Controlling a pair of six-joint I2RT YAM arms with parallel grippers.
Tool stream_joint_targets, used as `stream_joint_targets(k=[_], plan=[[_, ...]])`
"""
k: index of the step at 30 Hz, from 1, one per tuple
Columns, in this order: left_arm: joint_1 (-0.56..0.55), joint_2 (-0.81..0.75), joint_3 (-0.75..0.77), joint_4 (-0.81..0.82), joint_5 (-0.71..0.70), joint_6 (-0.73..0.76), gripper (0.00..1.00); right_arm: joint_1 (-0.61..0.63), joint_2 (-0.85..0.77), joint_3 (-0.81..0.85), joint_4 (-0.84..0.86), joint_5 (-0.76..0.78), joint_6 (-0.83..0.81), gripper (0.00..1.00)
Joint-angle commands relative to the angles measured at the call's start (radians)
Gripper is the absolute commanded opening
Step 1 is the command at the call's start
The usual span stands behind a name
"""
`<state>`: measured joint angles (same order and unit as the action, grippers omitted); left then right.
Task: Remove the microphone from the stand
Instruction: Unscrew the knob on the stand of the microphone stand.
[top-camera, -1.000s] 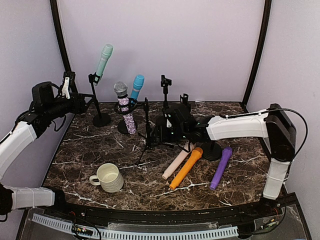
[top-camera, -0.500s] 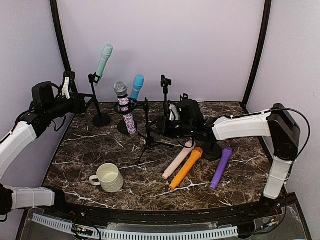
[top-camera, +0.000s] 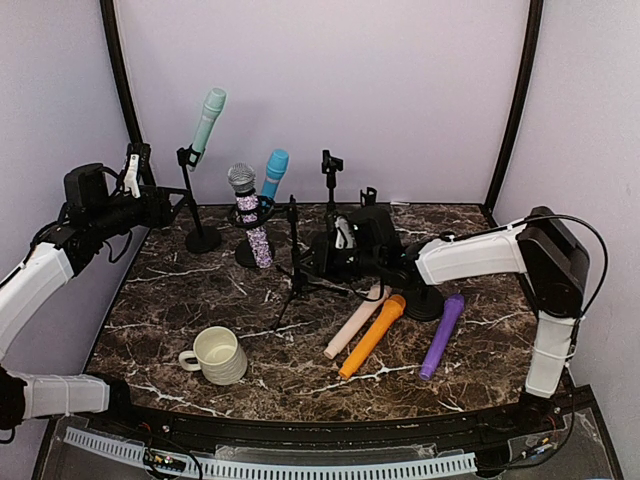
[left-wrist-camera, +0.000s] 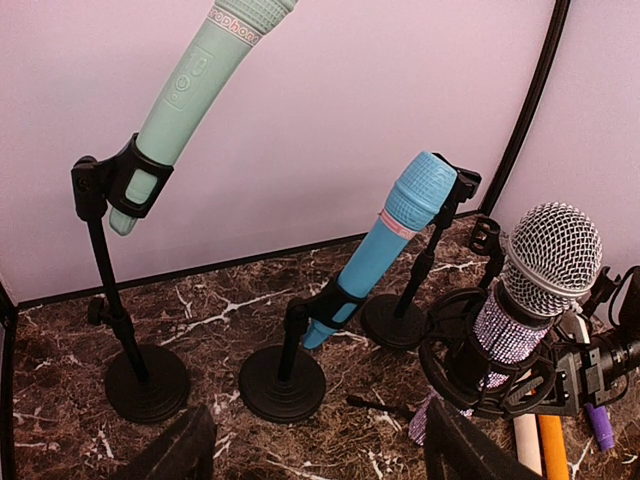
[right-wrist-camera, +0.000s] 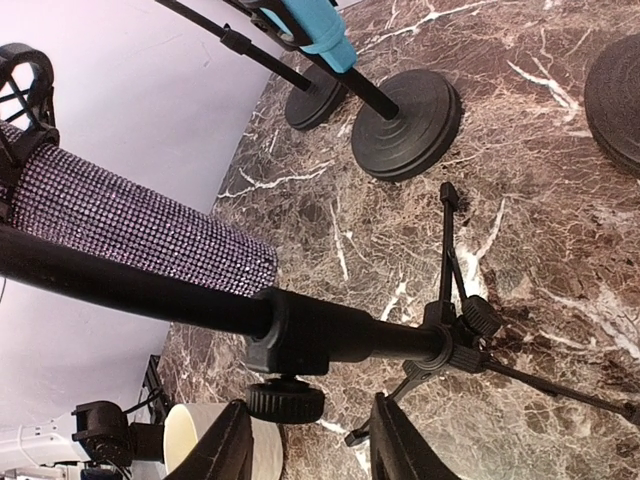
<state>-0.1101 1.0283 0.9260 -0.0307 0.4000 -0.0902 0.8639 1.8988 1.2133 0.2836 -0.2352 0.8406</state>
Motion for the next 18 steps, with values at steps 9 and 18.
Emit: stream_joint_targets(k=[9,18], plan=[[-0.001,-0.005,-0.018,0.028,-0.006,0.010,0.74,-0.003,0.036,0.043,0.071,-0.012,0.015,0.36],[-0.001,-0.006,-0.017,0.028,-0.006,0.010,0.74,0.000,0.033,0.046,0.061,0.011,-0.001,0.16]])
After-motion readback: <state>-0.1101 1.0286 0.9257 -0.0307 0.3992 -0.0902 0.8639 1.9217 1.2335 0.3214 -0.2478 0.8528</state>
